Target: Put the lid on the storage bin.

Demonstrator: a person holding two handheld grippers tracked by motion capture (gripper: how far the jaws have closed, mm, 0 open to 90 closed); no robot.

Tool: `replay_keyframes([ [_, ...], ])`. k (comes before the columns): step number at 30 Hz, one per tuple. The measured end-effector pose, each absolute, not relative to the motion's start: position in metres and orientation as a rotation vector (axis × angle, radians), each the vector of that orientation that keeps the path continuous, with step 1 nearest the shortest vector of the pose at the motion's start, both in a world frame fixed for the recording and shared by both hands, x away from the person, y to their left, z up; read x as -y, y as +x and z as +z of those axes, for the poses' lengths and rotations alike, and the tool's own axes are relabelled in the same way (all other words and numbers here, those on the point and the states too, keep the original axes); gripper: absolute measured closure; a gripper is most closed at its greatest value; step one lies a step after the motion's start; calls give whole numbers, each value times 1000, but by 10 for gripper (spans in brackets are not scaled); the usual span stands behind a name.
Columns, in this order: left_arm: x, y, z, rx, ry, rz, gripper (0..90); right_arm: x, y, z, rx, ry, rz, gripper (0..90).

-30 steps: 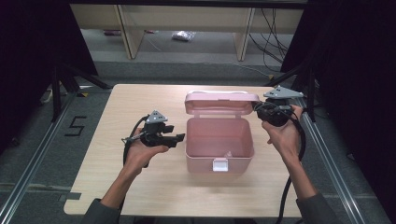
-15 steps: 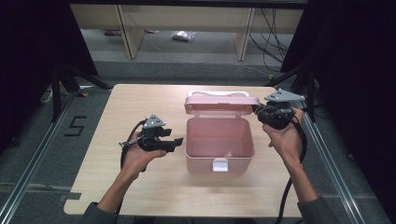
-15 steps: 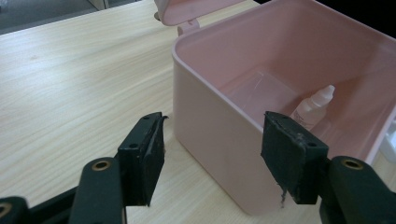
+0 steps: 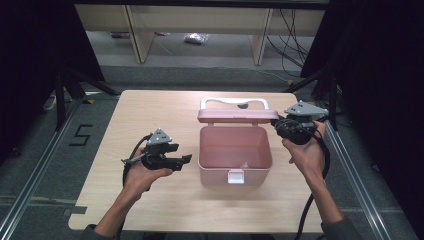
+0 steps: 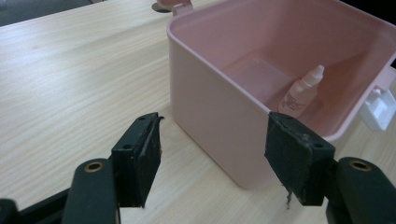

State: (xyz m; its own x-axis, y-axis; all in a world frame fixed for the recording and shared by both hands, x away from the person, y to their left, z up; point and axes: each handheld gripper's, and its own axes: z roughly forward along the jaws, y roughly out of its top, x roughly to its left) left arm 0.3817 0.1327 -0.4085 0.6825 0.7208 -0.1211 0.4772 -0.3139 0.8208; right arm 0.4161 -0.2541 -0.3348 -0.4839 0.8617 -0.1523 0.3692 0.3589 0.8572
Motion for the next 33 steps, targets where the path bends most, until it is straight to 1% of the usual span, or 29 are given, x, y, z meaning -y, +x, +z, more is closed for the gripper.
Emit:
replay_keyframes([
  [5,-134,371,-415,-907,2004,334,345,255,414,-336,-2021,1074,1053,793],
  [11,-135,362,-423,-915,1996,339,340,255,411,-338,-2016,1076,1060,792],
  [17,-137,358,-427,-910,2019,349,335,258,407,-341,-2020,1060,1082,797],
  [22,-138,356,-431,-900,2026,332,329,259,404,-342,-2019,1069,1093,806],
  [33,-147,349,-445,-944,2023,339,326,260,400,-344,-2027,1058,1098,789],
])
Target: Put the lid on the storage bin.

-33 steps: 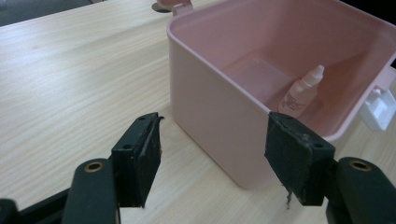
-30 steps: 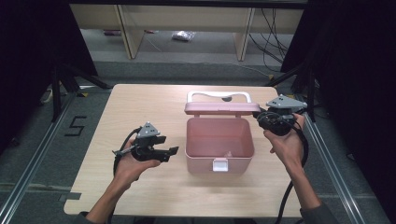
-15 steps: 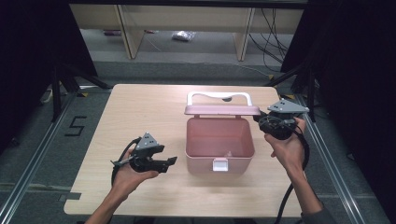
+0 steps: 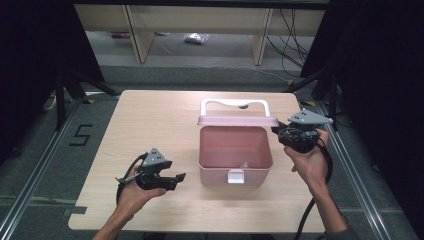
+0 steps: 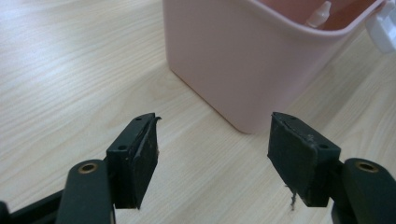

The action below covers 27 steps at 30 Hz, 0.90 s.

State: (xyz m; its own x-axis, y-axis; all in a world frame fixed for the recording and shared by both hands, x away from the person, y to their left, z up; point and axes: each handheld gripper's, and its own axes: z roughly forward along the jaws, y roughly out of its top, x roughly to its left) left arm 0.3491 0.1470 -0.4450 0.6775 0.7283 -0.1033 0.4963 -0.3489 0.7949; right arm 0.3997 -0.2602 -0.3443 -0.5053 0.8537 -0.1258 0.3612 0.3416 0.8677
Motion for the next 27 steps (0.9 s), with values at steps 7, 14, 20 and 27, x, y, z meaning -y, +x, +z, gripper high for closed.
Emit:
replay_keyframes([
  [7,-146,339,-449,-934,2030,348,325,261,394,-348,-2036,1061,1106,775],
  [14,-145,337,-455,-911,2056,348,318,261,390,-351,-2029,1060,1121,751],
  [20,-148,335,-462,-925,2062,349,315,263,386,-357,-2037,1082,1146,739],
  [27,-148,333,-466,-928,2069,350,288,264,380,-363,-2028,1073,1167,722],
])
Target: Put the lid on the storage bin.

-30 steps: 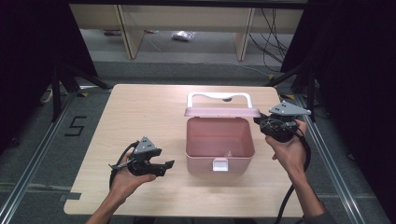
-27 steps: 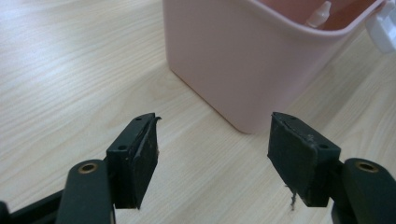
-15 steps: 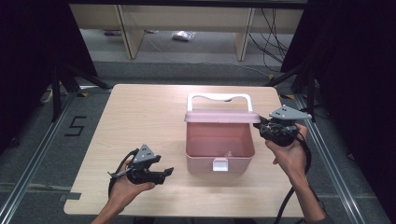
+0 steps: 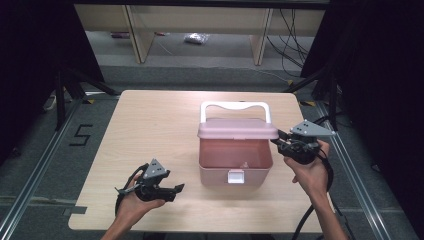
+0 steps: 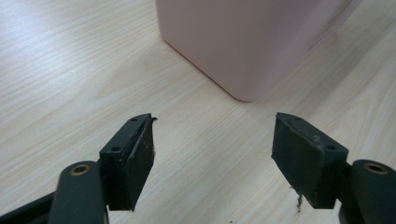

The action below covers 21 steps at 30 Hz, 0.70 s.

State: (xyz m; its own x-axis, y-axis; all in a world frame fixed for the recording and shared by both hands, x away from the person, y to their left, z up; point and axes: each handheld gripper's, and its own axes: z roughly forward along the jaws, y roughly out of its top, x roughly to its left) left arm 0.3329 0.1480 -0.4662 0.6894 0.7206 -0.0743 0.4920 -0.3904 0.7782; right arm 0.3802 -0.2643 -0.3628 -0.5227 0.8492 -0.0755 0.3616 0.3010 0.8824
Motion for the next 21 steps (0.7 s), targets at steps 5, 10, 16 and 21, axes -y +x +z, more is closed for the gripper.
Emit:
replay_keyframes([
  [5,-147,330,-470,-894,2083,342,256,263,379,-367,-2000,1115,1198,717],
  [10,-148,326,-477,-886,2095,336,236,267,378,-368,-2034,1068,1160,711],
  [16,-148,321,-482,-880,2123,354,229,267,373,-373,-2057,1101,1175,704],
  [21,-146,319,-483,-871,2117,336,228,269,370,-379,-2070,1092,1160,690],
])
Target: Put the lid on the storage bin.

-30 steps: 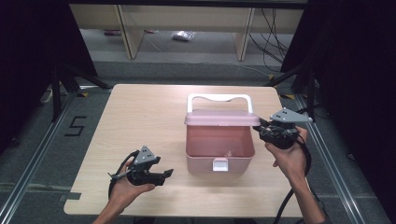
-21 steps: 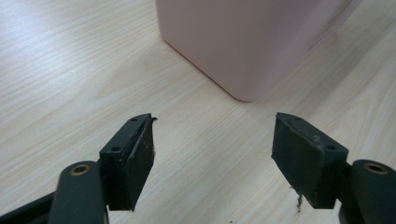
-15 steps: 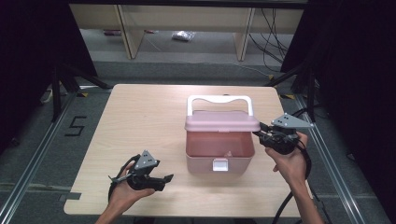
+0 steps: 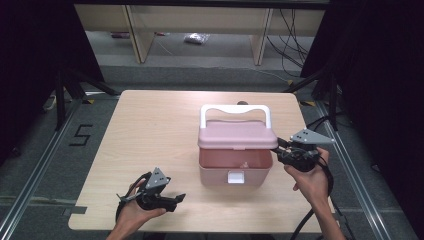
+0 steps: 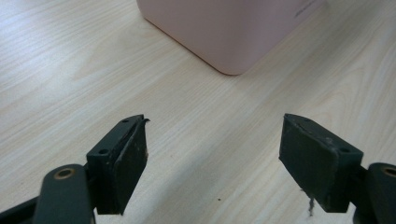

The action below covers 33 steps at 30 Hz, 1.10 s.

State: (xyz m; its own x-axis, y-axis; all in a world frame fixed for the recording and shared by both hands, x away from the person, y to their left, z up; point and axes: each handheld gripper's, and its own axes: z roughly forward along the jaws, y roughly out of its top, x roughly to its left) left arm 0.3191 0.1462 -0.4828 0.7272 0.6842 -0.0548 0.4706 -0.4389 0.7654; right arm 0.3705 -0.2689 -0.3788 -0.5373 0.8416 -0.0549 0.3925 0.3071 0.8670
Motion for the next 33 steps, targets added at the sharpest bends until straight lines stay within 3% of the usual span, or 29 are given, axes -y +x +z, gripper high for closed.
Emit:
replay_keyframes([
  [33,-152,315,-484,-879,2125,350,229,281,353,-402,-2093,1192,1204,582],
])
